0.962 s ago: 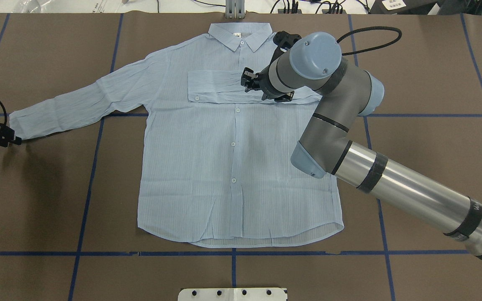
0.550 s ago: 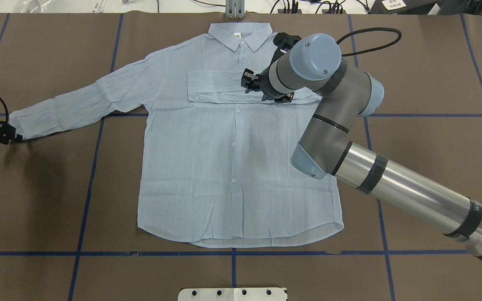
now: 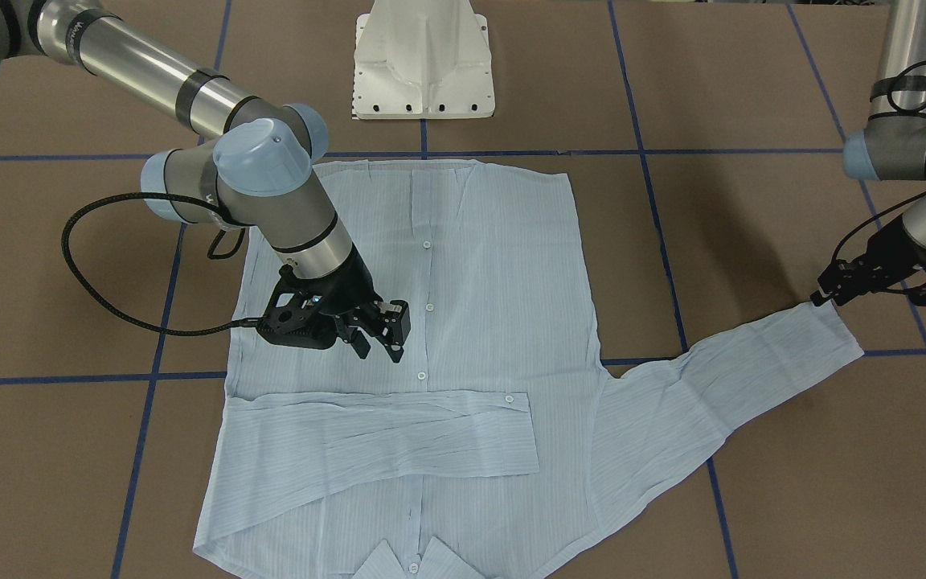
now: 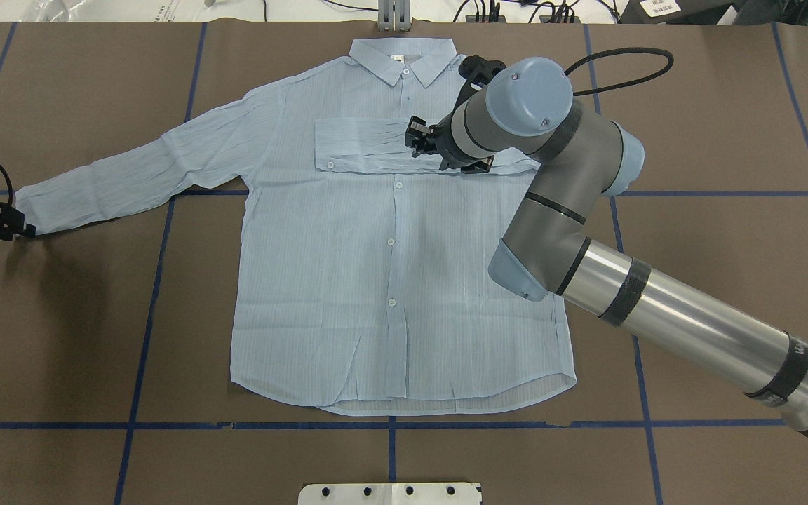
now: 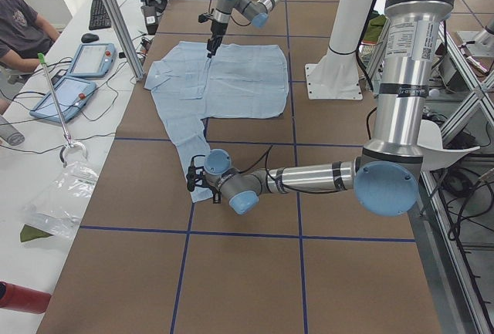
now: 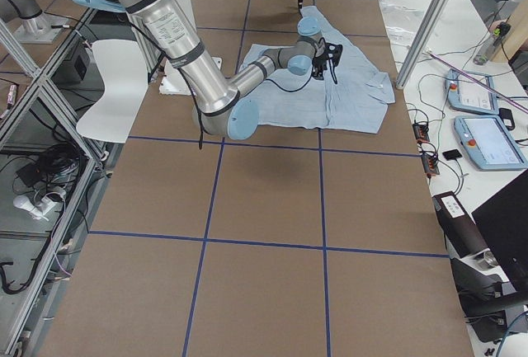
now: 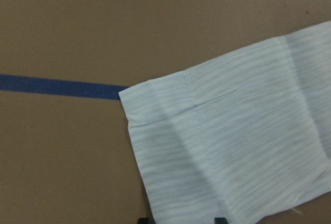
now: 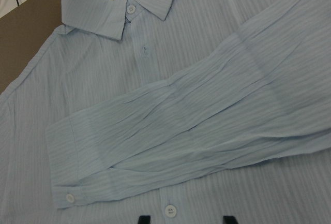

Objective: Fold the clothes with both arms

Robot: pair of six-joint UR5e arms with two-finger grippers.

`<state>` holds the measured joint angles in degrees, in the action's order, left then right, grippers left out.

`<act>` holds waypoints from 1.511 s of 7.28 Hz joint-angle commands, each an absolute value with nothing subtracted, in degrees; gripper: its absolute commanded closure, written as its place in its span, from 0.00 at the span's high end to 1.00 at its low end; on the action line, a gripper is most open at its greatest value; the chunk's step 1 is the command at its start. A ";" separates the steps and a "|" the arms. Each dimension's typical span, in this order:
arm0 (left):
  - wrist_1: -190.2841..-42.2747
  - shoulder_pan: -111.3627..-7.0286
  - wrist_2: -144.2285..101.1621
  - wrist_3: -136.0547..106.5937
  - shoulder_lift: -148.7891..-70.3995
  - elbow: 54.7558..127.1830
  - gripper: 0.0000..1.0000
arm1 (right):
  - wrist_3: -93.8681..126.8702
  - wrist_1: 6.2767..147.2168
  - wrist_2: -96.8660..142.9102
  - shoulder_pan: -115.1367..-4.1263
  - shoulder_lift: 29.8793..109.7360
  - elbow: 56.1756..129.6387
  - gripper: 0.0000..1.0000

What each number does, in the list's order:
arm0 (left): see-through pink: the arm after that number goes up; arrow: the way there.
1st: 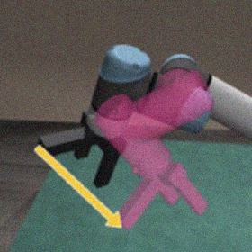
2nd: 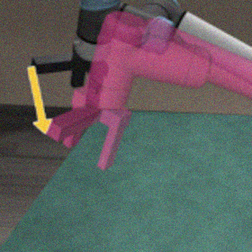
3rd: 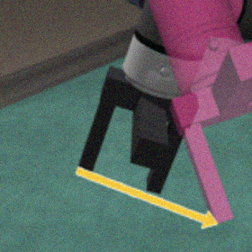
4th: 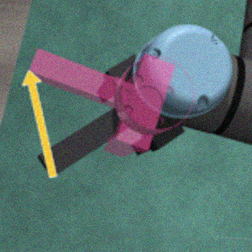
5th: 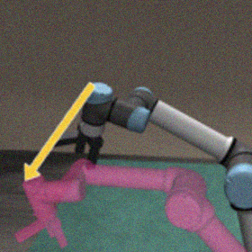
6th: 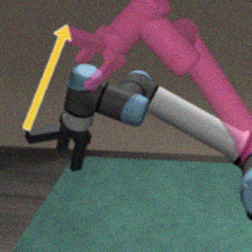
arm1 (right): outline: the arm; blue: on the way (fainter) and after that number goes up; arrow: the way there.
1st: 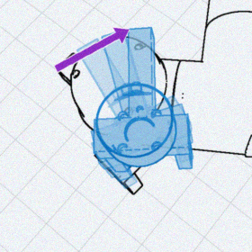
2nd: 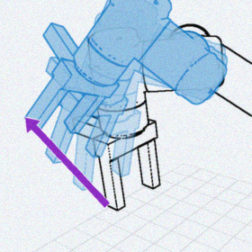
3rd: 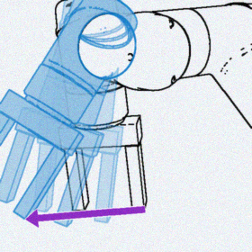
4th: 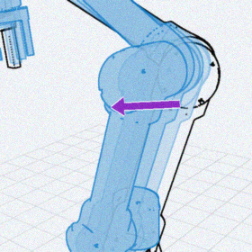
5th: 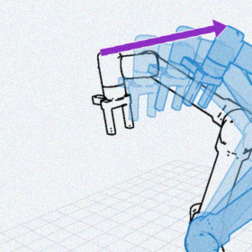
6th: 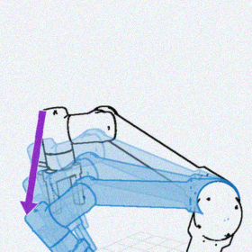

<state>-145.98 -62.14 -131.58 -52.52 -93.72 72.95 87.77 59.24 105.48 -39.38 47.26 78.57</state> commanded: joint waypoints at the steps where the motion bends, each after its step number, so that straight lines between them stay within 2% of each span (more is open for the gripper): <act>1: -145.99 -62.23 -131.66 -52.82 -93.52 73.30 0.52 | 87.80 59.24 105.47 -39.37 47.29 78.57 0.56; 5: -145.99 -62.14 -131.57 -53.09 -93.52 73.21 0.49 | 87.80 59.24 105.56 -39.29 47.55 78.57 0.57; 7: -145.99 -62.14 -131.57 -53.09 -93.60 72.95 0.43 | 87.80 59.24 105.56 -39.29 47.72 78.57 0.56; 8: -145.99 -62.14 -131.66 -53.17 -93.52 73.12 0.34 | 87.80 59.24 105.56 -39.29 47.72 78.57 0.56; 10: -145.99 -62.14 -131.83 -53.17 -93.52 73.12 0.00 | 87.80 59.15 105.56 -39.29 47.90 78.57 0.56; 11: -145.90 -62.14 -132.10 -53.17 -93.52 73.30 0.00 | 87.80 59.15 105.56 -39.29 47.99 78.57 0.56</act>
<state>-145.97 -62.14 -131.84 -53.15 -93.55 73.15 87.80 59.18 105.56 -39.29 47.88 78.57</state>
